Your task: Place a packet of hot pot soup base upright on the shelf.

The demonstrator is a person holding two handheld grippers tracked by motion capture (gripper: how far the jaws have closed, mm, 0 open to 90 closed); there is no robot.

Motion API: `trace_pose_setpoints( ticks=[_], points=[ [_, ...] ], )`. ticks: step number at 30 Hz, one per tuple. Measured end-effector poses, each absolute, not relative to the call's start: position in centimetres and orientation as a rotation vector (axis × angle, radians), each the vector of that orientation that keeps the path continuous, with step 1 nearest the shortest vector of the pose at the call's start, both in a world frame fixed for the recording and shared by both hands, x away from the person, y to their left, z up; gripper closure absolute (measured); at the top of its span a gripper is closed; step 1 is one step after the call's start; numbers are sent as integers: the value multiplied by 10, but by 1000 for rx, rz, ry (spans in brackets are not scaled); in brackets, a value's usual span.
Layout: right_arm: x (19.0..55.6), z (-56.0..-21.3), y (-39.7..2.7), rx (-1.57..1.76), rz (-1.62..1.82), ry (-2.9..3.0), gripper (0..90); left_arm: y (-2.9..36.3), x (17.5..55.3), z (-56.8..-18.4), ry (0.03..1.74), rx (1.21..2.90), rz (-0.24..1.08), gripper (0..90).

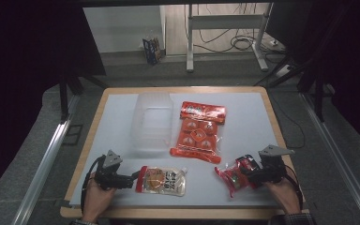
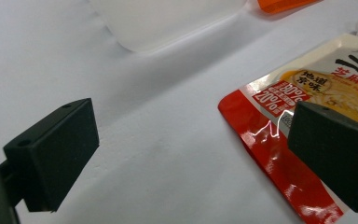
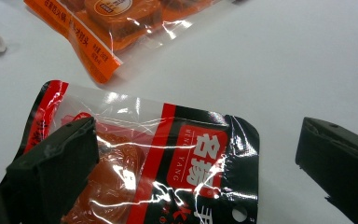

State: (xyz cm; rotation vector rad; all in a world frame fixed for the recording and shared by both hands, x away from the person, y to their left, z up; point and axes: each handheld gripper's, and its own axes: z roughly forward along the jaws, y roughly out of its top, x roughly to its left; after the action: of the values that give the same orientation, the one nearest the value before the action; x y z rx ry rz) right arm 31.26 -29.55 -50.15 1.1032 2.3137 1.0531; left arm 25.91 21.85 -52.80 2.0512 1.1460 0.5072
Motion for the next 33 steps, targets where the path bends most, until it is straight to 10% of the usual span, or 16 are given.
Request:
trace_pose_setpoints(
  ticks=[33],
  points=[
    [315,-501,-283,1139,1048,2313,0,212,261,-534,1131,2108,540,19]
  ],
)
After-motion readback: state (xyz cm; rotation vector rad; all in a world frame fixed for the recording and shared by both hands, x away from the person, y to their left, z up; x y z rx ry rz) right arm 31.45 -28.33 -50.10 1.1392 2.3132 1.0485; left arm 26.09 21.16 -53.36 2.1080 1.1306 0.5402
